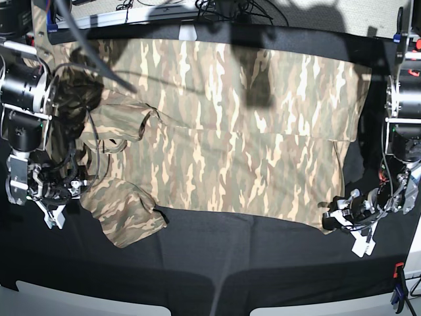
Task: Layout the t-shirt on the table in an organized manner, then fold the t-shirt properly
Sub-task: 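Grasp the hem corners of the camouflage shirt with both grippers, then lift the hem with both grippers and fold it over toward the collar edge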
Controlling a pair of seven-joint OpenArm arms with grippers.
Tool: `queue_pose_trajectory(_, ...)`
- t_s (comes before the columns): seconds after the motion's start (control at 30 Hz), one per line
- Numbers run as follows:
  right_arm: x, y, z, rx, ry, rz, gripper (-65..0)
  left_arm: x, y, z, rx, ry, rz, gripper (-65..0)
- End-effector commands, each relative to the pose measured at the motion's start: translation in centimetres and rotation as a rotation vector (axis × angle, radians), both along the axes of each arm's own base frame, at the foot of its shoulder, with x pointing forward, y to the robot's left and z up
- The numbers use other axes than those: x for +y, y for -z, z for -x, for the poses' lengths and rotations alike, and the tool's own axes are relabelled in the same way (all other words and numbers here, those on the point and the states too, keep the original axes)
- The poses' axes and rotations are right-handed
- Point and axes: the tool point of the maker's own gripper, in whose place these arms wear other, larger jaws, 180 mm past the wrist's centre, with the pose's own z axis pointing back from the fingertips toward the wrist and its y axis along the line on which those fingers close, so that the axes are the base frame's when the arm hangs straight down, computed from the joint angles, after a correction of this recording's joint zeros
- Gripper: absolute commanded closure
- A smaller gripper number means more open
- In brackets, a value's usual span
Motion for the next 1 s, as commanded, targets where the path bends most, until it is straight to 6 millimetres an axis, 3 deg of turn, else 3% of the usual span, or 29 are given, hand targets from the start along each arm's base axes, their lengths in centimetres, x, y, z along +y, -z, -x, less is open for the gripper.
queue_pose_trajectory(0.0,0.2,-0.9,-0.7,-0.024,0.003,-0.029,-35.7,0.6,-3.0,-1.9,-0.079,-0.017,0.013,0.0)
queue_pose_trajectory(0.17,1.8,-1.9,-1.7,-0.063,0.028,-0.144,-34.5,0.6,-3.0,-1.9,-0.078,-0.017,0.013,0.0)
queue_pose_trajectory(0.27,2.2,-2.8,-2.4,-0.082,0.006,-0.159,-22.5,0.6,-2.9,-1.9,-0.078,-0.017,0.013,0.0)
queue_pose_trajectory(0.4,2.2,-3.8,-3.2,-0.097,0.005,-0.158,-0.7,0.6,-3.0,-1.9,-0.079,-0.017,0.013,0.0)
queue_pose_trajectory(0.6,1.7,-4.3,-3.4,-0.098,0.008,-0.15,0.0,0.7,-3.0,-1.9,-0.08,-0.018,0.012,0.0)
queue_pose_trajectory(0.97,-2.9,-7.1,-3.3,-0.134,0.06,-0.09,0.0,2.5,-3.8,-2.1,-0.105,-0.056,0.018,0.0)
